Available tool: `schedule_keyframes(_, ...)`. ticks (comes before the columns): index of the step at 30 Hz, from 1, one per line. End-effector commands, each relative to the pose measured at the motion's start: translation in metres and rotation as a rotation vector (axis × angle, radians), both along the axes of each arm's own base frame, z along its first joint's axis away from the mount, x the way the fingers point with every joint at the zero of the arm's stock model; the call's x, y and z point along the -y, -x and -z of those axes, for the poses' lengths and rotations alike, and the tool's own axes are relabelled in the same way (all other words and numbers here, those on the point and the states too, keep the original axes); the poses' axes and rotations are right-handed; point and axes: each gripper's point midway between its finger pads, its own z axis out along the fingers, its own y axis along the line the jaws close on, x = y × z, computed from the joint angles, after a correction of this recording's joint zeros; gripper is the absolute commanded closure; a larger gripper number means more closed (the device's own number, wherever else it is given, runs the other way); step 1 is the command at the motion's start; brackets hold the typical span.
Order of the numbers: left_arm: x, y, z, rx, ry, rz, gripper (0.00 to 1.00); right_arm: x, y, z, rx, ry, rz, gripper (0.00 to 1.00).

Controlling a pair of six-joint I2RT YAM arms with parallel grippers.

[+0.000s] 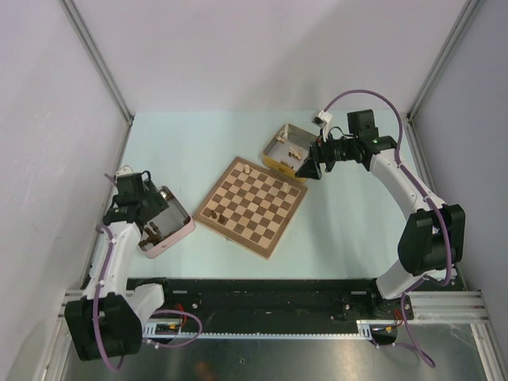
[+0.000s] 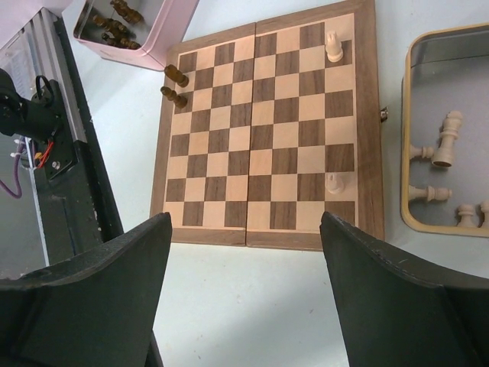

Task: Set up the chess pieces on the board

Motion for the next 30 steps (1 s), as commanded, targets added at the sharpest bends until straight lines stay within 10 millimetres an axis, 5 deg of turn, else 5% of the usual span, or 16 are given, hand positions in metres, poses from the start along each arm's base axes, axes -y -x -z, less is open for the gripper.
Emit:
schedule_keyframes(1,-0.018,0.001,0.015,-0.079,-0.022,-0.11,0.32,-0.005,0.003,-0.007,0.012,-0.028,-0.021,0.17)
schedule_keyframes(7,-0.025,-0.003,0.027,-0.147,-0.034,-0.131,0.47,-0.003,0.005,-0.01,0.023,-0.025,-0.019,0.18)
schedule_keyframes(22,-0.037,-0.004,0.054,-0.254,-0.041,-0.174,0.55,-0.002,0.004,-0.008,0.021,-0.019,-0.021,0.19)
schedule_keyframes(30,-0.037,-0.006,0.05,-0.236,-0.035,-0.161,0.76,-0.003,0.004,-0.005,0.016,-0.018,-0.023,0.19)
